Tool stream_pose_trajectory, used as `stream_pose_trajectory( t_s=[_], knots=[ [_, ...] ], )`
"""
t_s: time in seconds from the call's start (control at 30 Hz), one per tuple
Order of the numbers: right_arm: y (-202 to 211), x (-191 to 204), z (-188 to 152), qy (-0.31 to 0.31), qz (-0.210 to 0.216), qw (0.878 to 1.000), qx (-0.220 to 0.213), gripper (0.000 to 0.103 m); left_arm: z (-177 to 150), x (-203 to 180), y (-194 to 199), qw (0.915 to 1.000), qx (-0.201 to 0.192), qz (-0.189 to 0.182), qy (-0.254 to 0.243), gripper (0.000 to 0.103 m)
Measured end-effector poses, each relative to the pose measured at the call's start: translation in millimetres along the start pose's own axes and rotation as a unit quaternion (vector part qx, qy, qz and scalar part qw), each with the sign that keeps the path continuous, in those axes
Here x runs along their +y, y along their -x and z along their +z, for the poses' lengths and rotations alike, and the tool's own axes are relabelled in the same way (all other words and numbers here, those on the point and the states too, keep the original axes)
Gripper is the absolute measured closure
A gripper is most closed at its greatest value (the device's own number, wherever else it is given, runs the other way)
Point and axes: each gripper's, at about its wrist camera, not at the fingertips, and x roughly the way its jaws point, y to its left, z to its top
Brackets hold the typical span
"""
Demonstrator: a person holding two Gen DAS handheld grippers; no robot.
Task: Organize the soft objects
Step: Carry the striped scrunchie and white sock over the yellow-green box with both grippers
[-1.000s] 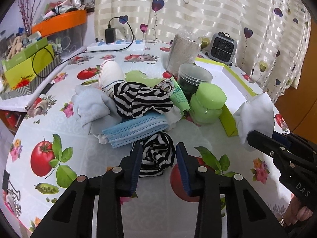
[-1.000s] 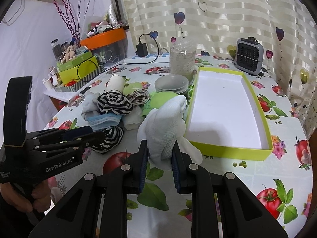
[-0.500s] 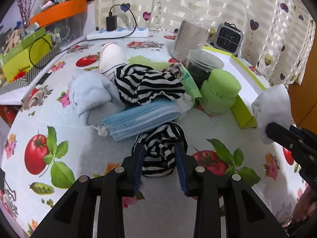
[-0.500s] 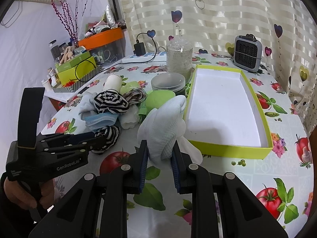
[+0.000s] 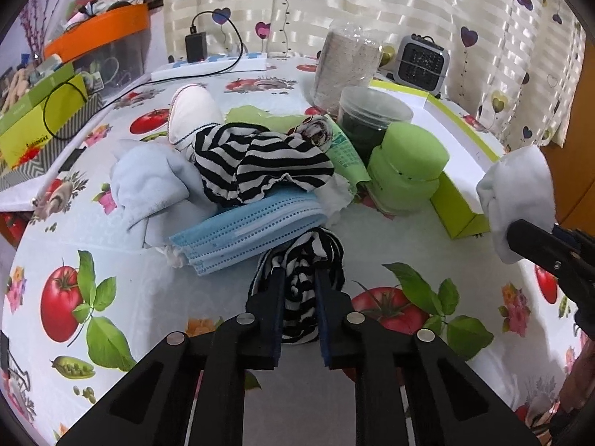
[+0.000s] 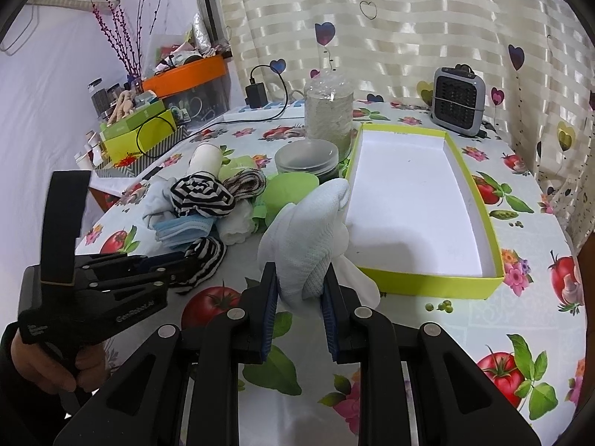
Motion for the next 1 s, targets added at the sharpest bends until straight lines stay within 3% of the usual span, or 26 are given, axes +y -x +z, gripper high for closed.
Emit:
stream_pose_trajectory(
  t_s=[0.2, 0.53, 1.0],
  knots=[
    [5.9, -3.8, 3.0, -0.001, -0.003, 1.0, -0.008, 0.08, 5.2, -5.2, 23.0, 0.9996, -0.024, -0.014, 0.002, 0.089],
    [20.5, -19.9, 16.5, -0.004, -0.023, 0.999, -0.032, 0.08, 39.4, -28.1, 56.0, 0.9951, -0.065, -0.074, -0.003, 0.089],
    [22.6, -61.9, 27.3, -0.031, -0.06, 0.997, -0.038, 0.08, 75.6, -87.4, 65.2, 0.9868, -0.093, -0.122, -0.052, 0.089]
  ],
)
